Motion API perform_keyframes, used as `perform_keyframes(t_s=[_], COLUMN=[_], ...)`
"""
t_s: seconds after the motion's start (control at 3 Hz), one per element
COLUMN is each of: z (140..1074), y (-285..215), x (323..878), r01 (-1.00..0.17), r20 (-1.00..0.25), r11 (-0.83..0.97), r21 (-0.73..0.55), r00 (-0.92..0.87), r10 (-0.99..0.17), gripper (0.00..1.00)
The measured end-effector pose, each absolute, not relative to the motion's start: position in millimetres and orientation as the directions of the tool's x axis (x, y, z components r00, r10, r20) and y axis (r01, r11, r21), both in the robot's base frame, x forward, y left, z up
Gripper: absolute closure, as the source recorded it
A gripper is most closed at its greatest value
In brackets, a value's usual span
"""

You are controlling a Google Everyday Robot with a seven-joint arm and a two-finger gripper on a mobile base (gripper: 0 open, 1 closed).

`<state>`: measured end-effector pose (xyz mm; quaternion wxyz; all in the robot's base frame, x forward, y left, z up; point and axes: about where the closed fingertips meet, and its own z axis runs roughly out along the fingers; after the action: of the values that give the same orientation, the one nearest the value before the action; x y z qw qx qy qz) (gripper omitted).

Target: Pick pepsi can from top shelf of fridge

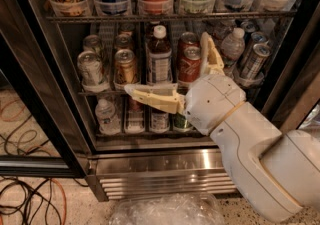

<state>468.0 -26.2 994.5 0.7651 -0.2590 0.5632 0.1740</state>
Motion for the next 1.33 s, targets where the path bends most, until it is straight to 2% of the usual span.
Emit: perform_keyframes(t_s=[1.0,1.33], z=[992.0,1000.5], y=[-19.1,-10.7], x=[463.8,465.5], r01=[-0.558,-0.552], r20=[-0.962,-0.972], r11=[0.807,0.823], r21=[-0.193,-0.134], r00=[0.270,0.233], r10=[-0.043,-0.002], gripper=[0.00,0.00])
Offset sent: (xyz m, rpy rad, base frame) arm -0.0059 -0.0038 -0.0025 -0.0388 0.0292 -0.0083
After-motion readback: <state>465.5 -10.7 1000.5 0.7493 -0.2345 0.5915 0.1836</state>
